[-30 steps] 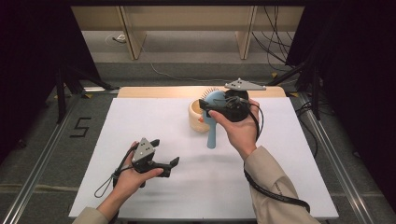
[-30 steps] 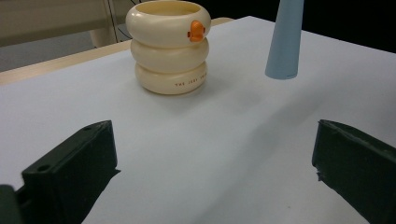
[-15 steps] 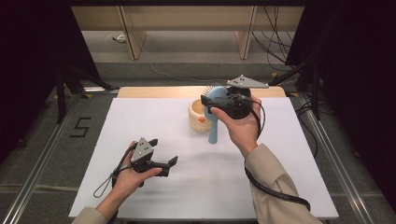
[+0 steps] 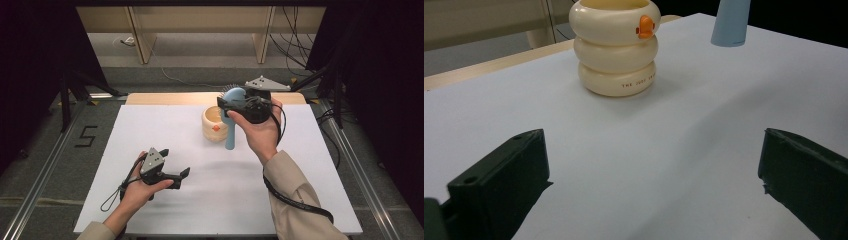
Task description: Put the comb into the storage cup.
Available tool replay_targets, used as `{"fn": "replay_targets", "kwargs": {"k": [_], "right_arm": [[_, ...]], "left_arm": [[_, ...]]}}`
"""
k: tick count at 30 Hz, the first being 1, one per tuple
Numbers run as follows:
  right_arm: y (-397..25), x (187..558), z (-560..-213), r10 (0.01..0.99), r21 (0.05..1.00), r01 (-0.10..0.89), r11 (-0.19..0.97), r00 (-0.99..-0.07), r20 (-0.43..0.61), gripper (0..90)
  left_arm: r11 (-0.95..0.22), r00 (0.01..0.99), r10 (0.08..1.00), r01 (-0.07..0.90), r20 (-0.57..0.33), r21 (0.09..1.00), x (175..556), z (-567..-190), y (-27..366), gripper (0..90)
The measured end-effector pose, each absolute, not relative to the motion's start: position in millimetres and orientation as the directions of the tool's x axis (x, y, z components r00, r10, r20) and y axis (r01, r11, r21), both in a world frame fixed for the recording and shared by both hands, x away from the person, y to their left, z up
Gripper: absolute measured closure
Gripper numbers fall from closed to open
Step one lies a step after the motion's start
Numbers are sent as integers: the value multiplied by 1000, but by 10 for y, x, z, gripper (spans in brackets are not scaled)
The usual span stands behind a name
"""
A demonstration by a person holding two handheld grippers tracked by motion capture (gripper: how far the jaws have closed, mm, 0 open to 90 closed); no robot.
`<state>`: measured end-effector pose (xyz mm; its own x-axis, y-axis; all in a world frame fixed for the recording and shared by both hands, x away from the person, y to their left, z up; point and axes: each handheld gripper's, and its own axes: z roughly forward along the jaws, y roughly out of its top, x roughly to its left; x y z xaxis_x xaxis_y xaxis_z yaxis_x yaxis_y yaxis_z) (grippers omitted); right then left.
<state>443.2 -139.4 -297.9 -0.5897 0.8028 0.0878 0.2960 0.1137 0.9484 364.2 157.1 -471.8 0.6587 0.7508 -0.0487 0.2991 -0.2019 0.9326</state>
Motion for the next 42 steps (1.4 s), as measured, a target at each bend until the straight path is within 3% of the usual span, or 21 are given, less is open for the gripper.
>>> {"fn": "replay_targets", "kwargs": {"k": [42], "right_arm": [[-1422,4559,-2851,817,966,247,75,-571,83,221]], "left_arm": [[-202,659,750,301,-50,932,3649,-4723,1571,0]]}}
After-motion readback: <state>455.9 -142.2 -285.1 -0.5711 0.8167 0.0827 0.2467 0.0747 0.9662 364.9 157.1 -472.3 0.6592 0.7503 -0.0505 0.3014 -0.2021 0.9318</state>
